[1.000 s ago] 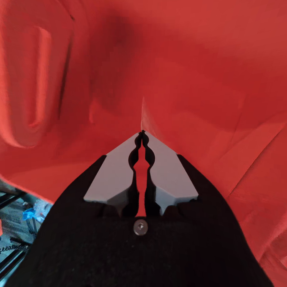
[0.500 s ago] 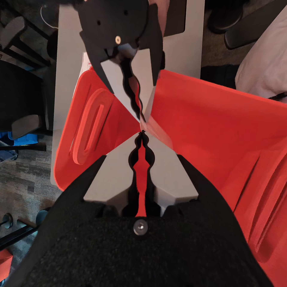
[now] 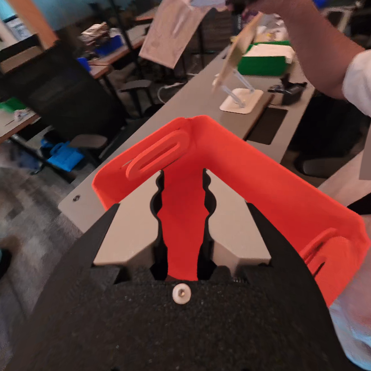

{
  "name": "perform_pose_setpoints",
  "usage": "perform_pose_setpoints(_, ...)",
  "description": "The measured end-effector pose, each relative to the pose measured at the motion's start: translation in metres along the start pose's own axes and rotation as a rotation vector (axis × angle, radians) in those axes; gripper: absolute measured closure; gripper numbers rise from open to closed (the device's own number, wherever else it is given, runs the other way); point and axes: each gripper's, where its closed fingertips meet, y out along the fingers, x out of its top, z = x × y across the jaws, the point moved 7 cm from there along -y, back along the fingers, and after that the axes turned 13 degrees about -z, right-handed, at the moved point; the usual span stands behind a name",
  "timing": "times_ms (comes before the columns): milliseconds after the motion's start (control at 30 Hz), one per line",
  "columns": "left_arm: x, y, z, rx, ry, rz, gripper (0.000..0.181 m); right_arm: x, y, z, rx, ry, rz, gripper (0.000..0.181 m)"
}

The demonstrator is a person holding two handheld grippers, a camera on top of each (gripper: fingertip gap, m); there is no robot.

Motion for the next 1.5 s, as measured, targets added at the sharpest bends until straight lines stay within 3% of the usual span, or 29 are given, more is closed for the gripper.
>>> perform_pose_setpoints(100,-0.022,-0.031,0.005,0.134,-0.061,-0.017,0.144,-0.081,0.022,0.044,-0.006,-0.093,0.119,0.181)
perform_pose_setpoints(233,-0.044,-0.055,0.006,0.215,-0.162,-0.008,0.144,-0.218,0.077,0.15,0.154,-0.119,0.305,0.181)
perform_pose_setpoints(333,-0.059,-0.06,0.005,0.261,-0.197,0.089,0.144,-0.289,0.111,0.224,0.274,-0.13,0.378,0.181)
perform_pose_setpoints(433,-0.064,-0.067,0.003,0.309,-0.214,0.14,0.143,-0.323,0.134,0.264,0.366,-0.056,0.422,0.181)
perform_pose_setpoints(600,-0.059,-0.087,-0.01,0.372,-0.27,0.079,0.143,-0.324,0.141,0.279,0.461,0.275,0.376,0.18)
perform_pose_setpoints(733,-0.056,-0.105,-0.045,0.367,-0.32,-0.012,0.143,-0.304,0.133,0.255,0.438,0.633,0.283,0.134)
perform_pose_setpoints(800,-0.055,-0.118,-0.072,0.387,-0.314,-0.04,0.143,-0.278,0.125,0.226,0.411,0.748,0.198,0.127)
perform_pose_setpoints(900,-0.055,-0.14,-0.106,0.474,-0.322,-0.041,0.144,-0.203,0.11,0.167,0.43,0.964,-0.001,0.122)
perform_pose_setpoints(967,-0.051,-0.147,-0.123,0.512,-0.346,-0.045,0.144,-0.132,0.098,0.129,0.503,1.063,-0.189,0.124)
perform_pose_setpoints(1033,-0.045,-0.145,-0.138,0.492,-0.314,0.001,0.144,-0.061,0.092,0.109,0.63,1.063,-0.267,0.122)
perform_pose_setpoints(1133,-0.043,-0.137,-0.15,0.433,-0.285,0.107,0.144,0.025,0.099,0.116,0.727,0.856,-0.211,0.114)
perform_pose_setpoints(1233,-0.048,-0.127,-0.151,0.437,-0.53,0.021,0.143,0.072,0.122,0.14,0.718,0.682,-0.067,0.108)
perform_pose_setpoints(1300,-0.049,-0.121,-0.158,0.346,-0.717,-0.045,0.128,0.081,0.138,0.157,0.73,0.645,0.064,0.109)
perform_pose_setpoints(1400,-0.053,-0.122,-0.16,0.381,-0.774,-0.077,0.128,0.067,0.167,0.173,0.639,0.468,0.293,0.119)
perform_pose_setpoints(1433,-0.055,-0.12,-0.16,0.393,-0.778,-0.066,0.127,0.063,0.175,0.18,0.645,0.443,0.347,0.129)
perform_pose_setpoints(1500,-0.059,-0.116,-0.159,0.422,-0.79,-0.031,0.123,0.066,0.18,0.196,0.745,0.495,0.39,0.175)
